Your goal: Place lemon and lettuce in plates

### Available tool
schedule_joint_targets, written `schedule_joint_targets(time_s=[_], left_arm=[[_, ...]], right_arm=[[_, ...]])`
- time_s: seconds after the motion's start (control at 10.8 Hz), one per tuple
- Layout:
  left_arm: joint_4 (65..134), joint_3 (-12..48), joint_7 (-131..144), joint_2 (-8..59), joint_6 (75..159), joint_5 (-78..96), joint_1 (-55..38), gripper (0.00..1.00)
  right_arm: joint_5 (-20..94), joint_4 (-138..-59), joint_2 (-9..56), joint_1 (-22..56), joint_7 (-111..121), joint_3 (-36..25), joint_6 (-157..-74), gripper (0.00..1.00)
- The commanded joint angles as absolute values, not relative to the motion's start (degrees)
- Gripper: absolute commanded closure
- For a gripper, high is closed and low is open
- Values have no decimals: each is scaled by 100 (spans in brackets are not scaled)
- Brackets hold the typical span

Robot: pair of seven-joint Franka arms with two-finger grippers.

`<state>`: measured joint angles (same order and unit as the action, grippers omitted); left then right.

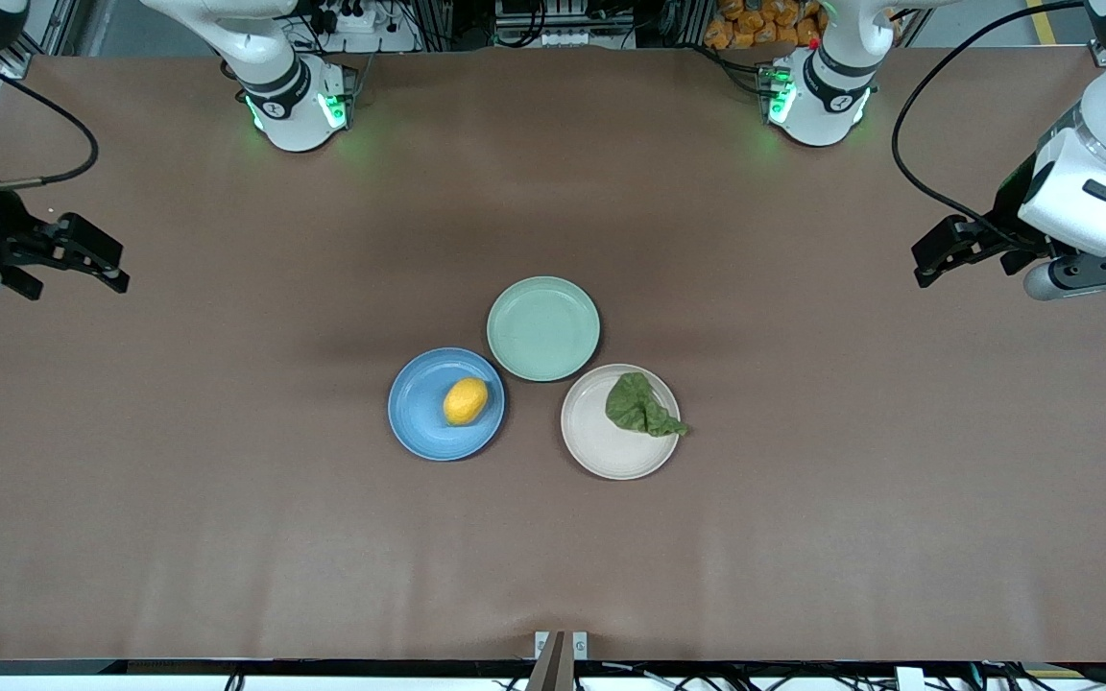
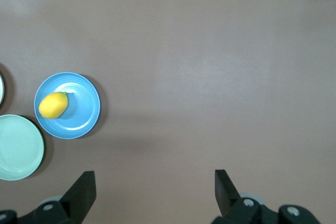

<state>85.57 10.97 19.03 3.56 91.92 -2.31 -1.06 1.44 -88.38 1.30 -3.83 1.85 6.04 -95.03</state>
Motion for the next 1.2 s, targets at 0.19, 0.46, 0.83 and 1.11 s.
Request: schedule_joint_targets(time_s=[0.19, 0.46, 0.83, 1.11], left_arm=[[8596, 1081, 1644, 264, 9141, -158, -18, 0], [8569, 1081, 1661, 264, 9141, -176, -26, 0], [8569, 1072, 1661, 255, 9070, -176, -18, 0], [8569, 1072, 1644, 264, 9070, -184, -9, 0]], right_arm=[[97, -8534, 211, -466, 501, 440, -8878, 0], [97, -8402, 211, -448, 501, 317, -8859, 0], [97, -8402, 202, -448, 501, 272, -8877, 0], [97, -8411, 193, -466, 501, 272, -8868, 0]])
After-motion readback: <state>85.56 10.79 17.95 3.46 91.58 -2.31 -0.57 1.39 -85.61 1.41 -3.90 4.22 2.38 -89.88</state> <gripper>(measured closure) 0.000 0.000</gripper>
